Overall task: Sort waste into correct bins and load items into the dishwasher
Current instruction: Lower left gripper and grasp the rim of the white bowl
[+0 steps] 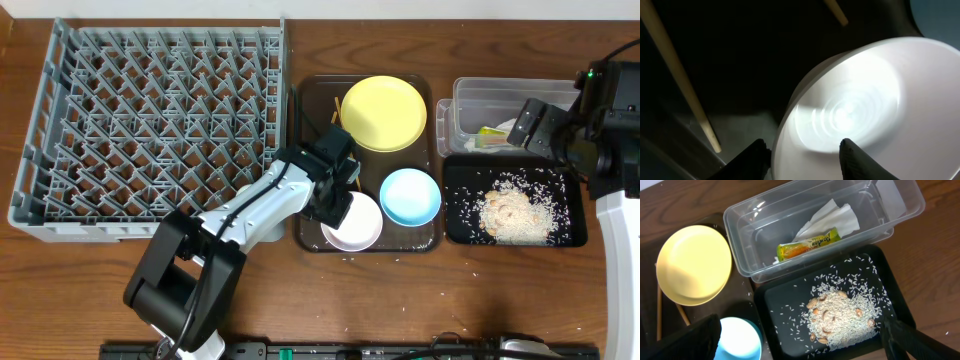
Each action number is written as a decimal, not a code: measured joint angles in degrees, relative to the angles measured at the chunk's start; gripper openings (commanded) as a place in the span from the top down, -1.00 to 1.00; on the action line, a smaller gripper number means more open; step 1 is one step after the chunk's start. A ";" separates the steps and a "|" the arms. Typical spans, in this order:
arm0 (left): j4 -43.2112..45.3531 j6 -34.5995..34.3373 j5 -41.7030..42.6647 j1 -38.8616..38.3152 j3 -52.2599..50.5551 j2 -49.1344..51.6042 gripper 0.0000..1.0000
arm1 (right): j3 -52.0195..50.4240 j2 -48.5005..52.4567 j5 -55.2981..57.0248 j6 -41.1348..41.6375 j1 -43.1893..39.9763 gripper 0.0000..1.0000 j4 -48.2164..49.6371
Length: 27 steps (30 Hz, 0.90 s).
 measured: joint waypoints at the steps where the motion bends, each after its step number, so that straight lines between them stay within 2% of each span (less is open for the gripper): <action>1: 0.24 -0.02 0.07 0.00 0.00 0.00 0.03 | 0.00 0.00 0.00 0.00 0.00 -0.98 0.00; 15: 2.49 0.00 0.66 0.00 -0.96 2.69 0.07 | 0.00 0.00 0.00 0.00 0.00 -0.98 0.00; 16: 2.49 0.00 0.66 0.00 -0.96 2.71 0.17 | 0.00 0.00 -0.02 0.00 0.00 -0.99 -0.02; 19: 2.60 -0.31 0.68 0.00 -0.96 2.71 0.81 | 0.00 0.00 0.00 0.00 0.00 -0.98 -0.02; 27: 2.58 0.13 0.68 0.00 -0.96 2.71 0.85 | 0.00 0.00 -0.02 0.00 0.00 -0.99 0.00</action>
